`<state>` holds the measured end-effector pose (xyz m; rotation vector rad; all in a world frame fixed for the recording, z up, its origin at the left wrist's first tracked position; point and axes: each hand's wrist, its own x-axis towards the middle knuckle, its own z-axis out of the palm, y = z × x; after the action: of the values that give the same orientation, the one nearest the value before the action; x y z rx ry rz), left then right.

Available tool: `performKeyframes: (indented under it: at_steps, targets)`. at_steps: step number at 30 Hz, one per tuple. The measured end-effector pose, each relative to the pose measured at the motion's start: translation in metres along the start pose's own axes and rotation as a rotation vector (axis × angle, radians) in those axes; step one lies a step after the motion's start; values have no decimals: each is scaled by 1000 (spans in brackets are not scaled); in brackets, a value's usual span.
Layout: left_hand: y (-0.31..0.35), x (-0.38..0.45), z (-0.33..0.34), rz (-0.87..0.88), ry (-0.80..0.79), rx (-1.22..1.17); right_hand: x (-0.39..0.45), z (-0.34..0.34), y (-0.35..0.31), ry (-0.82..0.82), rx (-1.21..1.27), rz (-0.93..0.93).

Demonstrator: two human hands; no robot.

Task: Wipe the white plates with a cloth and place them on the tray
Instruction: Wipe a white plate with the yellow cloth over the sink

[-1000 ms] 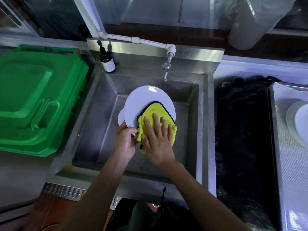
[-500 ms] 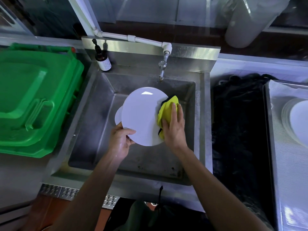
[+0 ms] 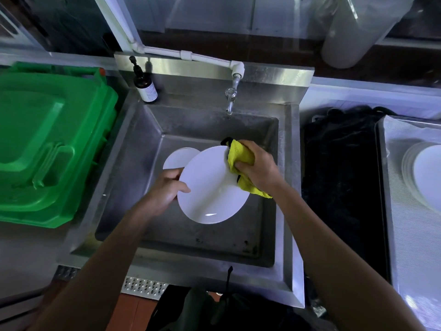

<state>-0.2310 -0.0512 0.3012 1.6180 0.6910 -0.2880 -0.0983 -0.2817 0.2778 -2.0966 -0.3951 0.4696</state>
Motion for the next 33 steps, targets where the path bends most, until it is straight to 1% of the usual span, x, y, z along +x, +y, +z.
performKeyframes:
  at_steps: [3, 7, 10, 13, 16, 21, 24, 25, 27, 28, 29, 31, 33]
  targets:
    - [12, 9, -5, 40, -69, 159, 3, 1, -6, -8, -18, -32]
    - [22, 19, -5, 83, -88, 326, 3, 3, -10, -41, -74, -93]
    - [28, 24, -3, 133, -129, 500, 1, 7, -10, -55, -126, -113]
    - [31, 27, 2, 154, -131, 609, -5, 12, -6, -9, -147, -136]
    - [28, 26, 9, 180, -87, 624, -13, 17, 0, 91, -175, -181]
    - [12, 25, 22, 241, 96, 399, -22, 22, 8, 274, -235, -266]
    - [-2, 22, 27, 243, 280, 298, -25, 21, 12, 378, -251, -244]
    - [-9, 22, 29, 211, 339, 185, -26, 20, 14, 411, -253, -233]
    - [-16, 22, 35, 10, 411, -252, -27, 18, 16, 461, -247, -222]
    - [-16, 20, 39, -104, 411, -485, -27, 17, 16, 473, -237, -218]
    - [-16, 18, 42, -195, 385, -661, -28, 18, 16, 480, -227, -216]
    - [-15, 15, 49, -303, 257, -858, -31, 19, 16, 489, -223, -231]
    - [-12, 14, 55, -340, 111, -958, -34, 23, 16, 505, -243, -270]
